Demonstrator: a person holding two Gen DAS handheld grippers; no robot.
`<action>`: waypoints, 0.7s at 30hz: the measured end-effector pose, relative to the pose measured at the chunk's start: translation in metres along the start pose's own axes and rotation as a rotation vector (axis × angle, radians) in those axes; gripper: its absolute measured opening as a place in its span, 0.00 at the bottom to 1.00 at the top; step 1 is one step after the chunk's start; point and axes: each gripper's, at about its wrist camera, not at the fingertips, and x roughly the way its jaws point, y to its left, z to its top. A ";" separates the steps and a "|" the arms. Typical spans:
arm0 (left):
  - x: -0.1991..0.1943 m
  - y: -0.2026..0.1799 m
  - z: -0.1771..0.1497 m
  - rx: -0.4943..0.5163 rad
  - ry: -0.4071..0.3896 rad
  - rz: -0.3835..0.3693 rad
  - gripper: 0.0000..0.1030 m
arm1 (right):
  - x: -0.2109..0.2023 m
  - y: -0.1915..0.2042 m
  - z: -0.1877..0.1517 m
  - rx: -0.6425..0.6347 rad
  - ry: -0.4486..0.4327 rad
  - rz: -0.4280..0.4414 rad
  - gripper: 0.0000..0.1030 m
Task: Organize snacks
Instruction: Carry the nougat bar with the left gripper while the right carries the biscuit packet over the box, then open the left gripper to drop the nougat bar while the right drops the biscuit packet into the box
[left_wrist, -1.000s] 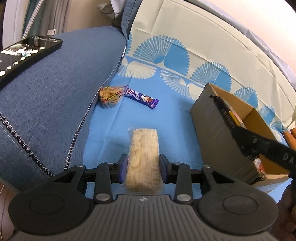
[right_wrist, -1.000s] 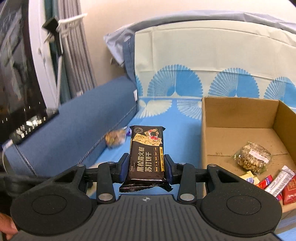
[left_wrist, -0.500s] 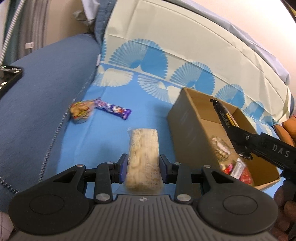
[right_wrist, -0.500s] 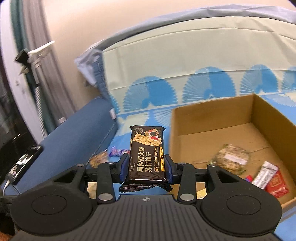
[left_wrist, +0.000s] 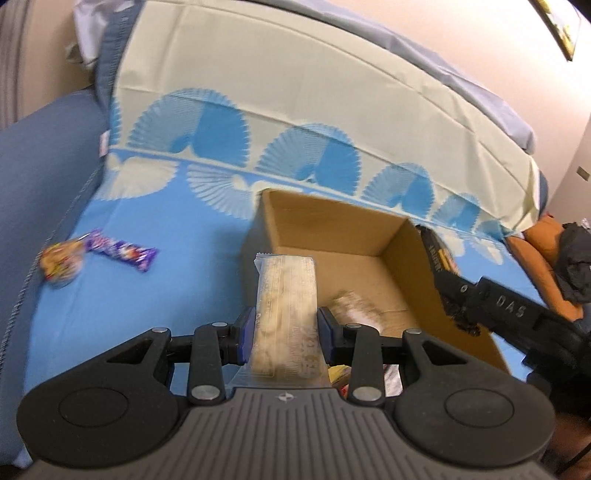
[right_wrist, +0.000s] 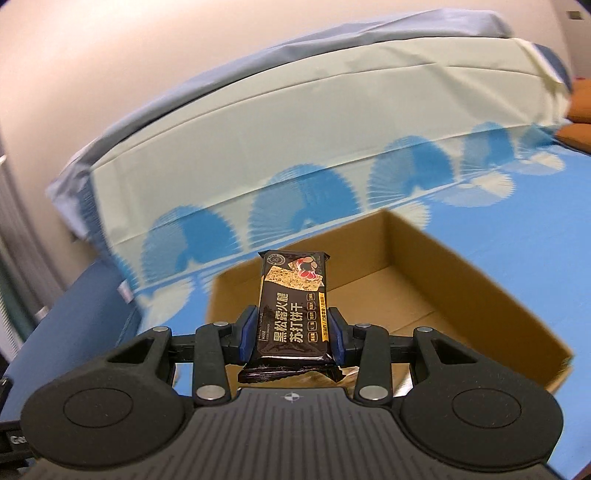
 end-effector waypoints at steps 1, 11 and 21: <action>0.003 -0.006 0.002 0.004 -0.003 -0.009 0.38 | 0.000 -0.005 0.002 0.011 -0.006 -0.013 0.40; 0.029 -0.050 0.027 0.024 -0.025 -0.069 0.38 | -0.001 -0.030 0.007 0.053 -0.027 -0.056 0.40; 0.040 -0.067 0.041 0.039 -0.040 -0.092 0.38 | -0.001 -0.031 0.009 0.064 -0.035 -0.056 0.40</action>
